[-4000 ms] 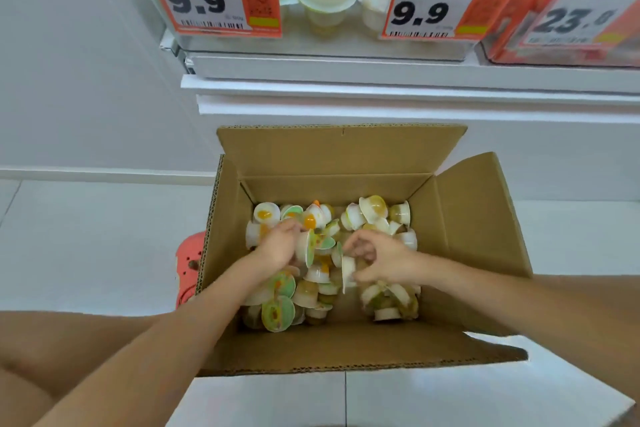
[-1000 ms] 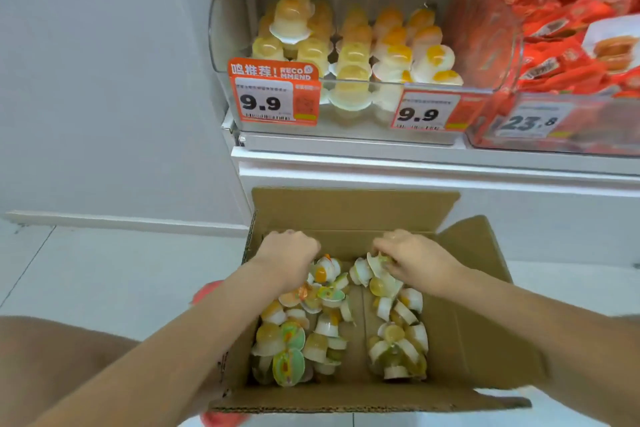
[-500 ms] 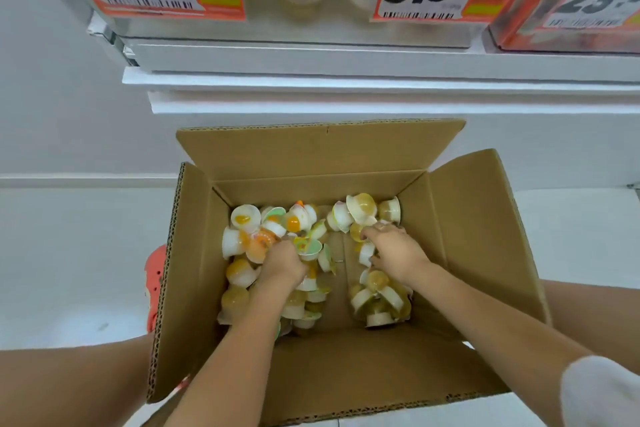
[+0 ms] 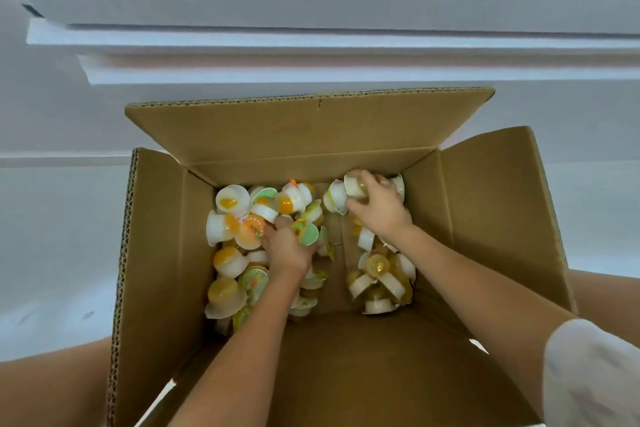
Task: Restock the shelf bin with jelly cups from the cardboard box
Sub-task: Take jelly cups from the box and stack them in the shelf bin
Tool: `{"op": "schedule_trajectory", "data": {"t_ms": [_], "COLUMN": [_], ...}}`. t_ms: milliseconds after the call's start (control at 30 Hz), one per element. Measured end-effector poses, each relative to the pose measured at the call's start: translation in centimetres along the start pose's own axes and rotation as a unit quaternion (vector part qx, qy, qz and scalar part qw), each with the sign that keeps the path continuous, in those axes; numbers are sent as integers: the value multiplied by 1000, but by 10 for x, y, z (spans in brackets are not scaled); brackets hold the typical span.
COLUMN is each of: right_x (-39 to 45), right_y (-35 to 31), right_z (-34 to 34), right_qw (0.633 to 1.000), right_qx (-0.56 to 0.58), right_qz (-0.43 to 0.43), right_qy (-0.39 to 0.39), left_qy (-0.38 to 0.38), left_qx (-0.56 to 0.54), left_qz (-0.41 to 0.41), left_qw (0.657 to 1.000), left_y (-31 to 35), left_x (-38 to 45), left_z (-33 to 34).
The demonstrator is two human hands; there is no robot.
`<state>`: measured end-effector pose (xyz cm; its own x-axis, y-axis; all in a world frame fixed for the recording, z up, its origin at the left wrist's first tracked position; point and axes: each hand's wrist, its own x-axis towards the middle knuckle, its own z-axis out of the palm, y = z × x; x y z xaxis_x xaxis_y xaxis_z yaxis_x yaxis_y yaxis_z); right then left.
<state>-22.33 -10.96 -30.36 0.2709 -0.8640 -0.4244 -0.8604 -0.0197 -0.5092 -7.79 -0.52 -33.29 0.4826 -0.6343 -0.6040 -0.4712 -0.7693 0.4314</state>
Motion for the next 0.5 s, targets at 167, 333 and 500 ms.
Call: {"op": "schedule_trajectory", "data": {"t_ms": [167, 333, 500], "right_x": [-3, -25, -52], "right_y": [-8, -42, -98], "right_z": [-2, -37, -109], "right_qw": [998, 996, 983], "right_qx": [-38, 68, 109], "right_qz": [-15, -43, -145], "right_qy": [41, 32, 5], "left_qy": [-32, -51, -26], "left_qx": [-22, -34, -43], "left_qz": [97, 157, 241], "left_qw": [995, 986, 969], "left_y": [4, 38, 89], "left_x": [-14, -32, -66], "left_z": [-20, -74, -159]}}
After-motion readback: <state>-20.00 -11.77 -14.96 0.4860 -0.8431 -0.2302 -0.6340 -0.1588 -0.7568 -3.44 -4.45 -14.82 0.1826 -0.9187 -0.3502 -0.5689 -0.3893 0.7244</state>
